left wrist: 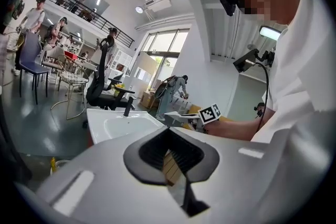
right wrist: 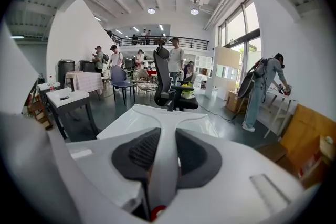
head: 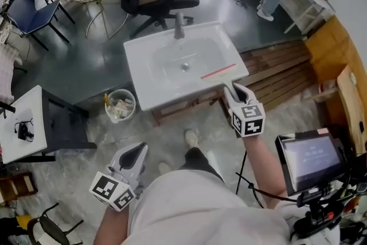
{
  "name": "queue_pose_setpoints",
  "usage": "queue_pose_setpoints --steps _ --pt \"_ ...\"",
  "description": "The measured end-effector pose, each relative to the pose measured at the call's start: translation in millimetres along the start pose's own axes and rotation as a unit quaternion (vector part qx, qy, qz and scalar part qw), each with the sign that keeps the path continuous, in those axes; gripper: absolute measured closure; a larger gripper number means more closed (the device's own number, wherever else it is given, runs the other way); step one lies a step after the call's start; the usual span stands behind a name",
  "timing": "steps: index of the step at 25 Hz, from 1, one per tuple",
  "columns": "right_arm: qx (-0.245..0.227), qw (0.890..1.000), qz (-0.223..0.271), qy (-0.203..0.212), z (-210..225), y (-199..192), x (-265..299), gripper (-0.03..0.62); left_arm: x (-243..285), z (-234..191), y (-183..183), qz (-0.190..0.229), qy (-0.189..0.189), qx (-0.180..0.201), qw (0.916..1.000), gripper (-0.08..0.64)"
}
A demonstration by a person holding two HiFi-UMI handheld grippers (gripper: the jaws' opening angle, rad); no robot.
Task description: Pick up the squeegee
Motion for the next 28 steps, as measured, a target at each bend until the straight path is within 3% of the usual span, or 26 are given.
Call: queue_pose_setpoints --steps 10,28 --pt "0.009 1.0 0.017 0.018 -47.3 12.9 -51.1 0.495 -22.4 13.9 -9.4 -0.004 -0.013 -0.001 0.9999 0.552" --pt "0.002 0.998 0.031 0.061 -93.5 25.3 -72.6 0.495 -29.4 22.6 -12.0 -0.009 -0.021 0.004 0.9997 0.552"
Point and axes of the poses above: the fingertips, and each gripper's own axes: x forward along the fingers, z to its right, y out of its top, the point moved 1 cm from there along -x, backward along the fingers, and after that the axes turned 11 degrees about z, right-handed, at the moved point
